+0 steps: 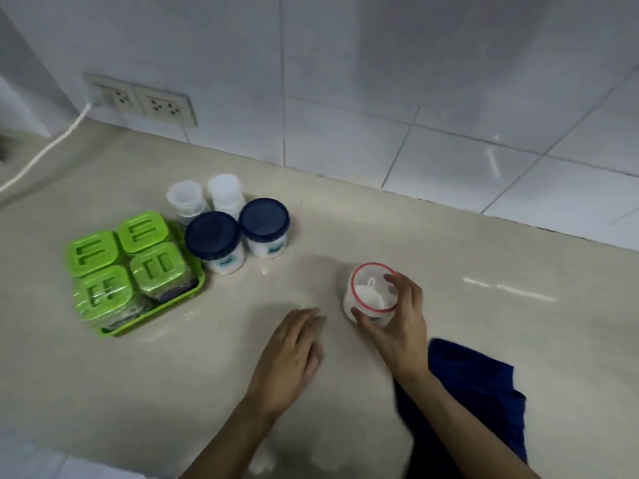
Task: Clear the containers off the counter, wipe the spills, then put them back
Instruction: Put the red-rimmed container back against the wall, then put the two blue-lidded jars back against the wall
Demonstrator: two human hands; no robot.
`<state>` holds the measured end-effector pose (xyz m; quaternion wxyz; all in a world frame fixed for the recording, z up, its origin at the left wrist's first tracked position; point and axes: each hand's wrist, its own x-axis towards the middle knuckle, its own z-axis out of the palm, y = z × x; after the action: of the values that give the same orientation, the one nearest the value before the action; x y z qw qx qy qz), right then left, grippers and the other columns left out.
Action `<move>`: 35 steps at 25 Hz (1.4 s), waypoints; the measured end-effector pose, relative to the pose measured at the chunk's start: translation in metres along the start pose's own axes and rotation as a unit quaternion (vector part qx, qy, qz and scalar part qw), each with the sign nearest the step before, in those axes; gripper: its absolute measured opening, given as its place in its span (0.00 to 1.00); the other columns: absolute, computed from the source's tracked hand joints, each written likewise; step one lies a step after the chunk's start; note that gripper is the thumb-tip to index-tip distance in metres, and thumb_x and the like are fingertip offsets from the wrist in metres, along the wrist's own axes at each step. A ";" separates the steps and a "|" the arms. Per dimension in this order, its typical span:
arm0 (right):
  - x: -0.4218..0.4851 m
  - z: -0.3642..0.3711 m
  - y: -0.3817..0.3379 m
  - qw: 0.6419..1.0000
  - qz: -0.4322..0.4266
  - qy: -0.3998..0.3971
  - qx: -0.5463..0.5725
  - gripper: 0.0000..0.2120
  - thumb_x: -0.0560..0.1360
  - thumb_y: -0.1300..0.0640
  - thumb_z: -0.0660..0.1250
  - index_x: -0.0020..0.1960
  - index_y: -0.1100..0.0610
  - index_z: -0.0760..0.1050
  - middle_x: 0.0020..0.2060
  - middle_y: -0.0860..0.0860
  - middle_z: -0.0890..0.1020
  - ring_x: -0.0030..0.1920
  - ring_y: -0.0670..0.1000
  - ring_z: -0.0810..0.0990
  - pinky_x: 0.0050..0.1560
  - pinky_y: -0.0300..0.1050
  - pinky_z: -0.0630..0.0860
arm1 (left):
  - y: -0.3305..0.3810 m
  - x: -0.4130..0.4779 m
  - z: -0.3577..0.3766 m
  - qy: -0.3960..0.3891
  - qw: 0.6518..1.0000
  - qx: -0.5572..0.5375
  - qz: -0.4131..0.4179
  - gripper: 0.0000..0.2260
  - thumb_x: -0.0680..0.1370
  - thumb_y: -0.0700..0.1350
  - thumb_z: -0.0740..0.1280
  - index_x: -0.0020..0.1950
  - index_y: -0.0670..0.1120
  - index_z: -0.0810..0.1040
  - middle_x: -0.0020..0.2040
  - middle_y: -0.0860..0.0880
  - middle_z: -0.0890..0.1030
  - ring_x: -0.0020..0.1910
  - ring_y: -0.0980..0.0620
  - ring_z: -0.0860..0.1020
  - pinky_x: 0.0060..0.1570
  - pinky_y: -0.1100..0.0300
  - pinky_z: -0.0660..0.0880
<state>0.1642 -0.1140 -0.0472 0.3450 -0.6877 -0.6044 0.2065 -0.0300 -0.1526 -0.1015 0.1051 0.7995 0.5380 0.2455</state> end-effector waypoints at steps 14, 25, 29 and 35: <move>0.165 -0.198 0.208 0.979 0.125 0.152 -0.055 0.35 0.66 0.51 0.77 0.67 0.55 0.64 0.66 0.56 0.68 0.59 0.59 0.76 0.58 0.49 0.73 | 0.133 0.156 0.151 -0.002 0.997 0.028 0.075 0.16 0.74 0.44 0.60 0.59 0.41 0.77 0.61 0.42 0.78 0.62 0.45 0.75 0.66 0.56 0.64; 0.218 -0.196 0.249 0.982 0.095 0.156 -0.046 0.36 0.67 0.51 0.76 0.68 0.54 0.62 0.68 0.56 0.66 0.63 0.60 0.73 0.63 0.54 0.72 | 0.133 0.155 0.153 0.000 0.997 0.043 0.067 0.15 0.74 0.44 0.65 0.59 0.40 0.76 0.62 0.41 0.77 0.64 0.49 0.68 0.68 0.60 0.60; 0.205 -0.199 0.233 0.965 0.115 0.184 -0.146 0.40 0.66 0.48 0.77 0.71 0.52 0.60 0.75 0.59 0.55 0.72 0.64 0.61 0.71 0.60 0.63 | 0.132 0.155 0.150 0.001 0.997 0.048 0.062 0.14 0.73 0.43 0.66 0.58 0.41 0.77 0.62 0.42 0.76 0.64 0.47 0.70 0.69 0.58 0.62; 0.127 -0.163 0.168 0.967 -0.134 0.018 -0.215 0.22 0.72 0.55 0.71 0.63 0.60 0.70 0.68 0.62 0.68 0.67 0.62 0.68 0.65 0.61 0.69 | 0.125 0.140 0.116 0.020 0.998 -0.050 -0.013 0.10 0.74 0.40 0.64 0.54 0.41 0.78 0.60 0.42 0.78 0.61 0.46 0.74 0.64 0.53 0.70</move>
<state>0.4170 -0.0326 -0.0417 0.2244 -0.6617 -0.7153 0.0111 0.1720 -0.0640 -0.1082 0.1375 0.7814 0.5370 0.2867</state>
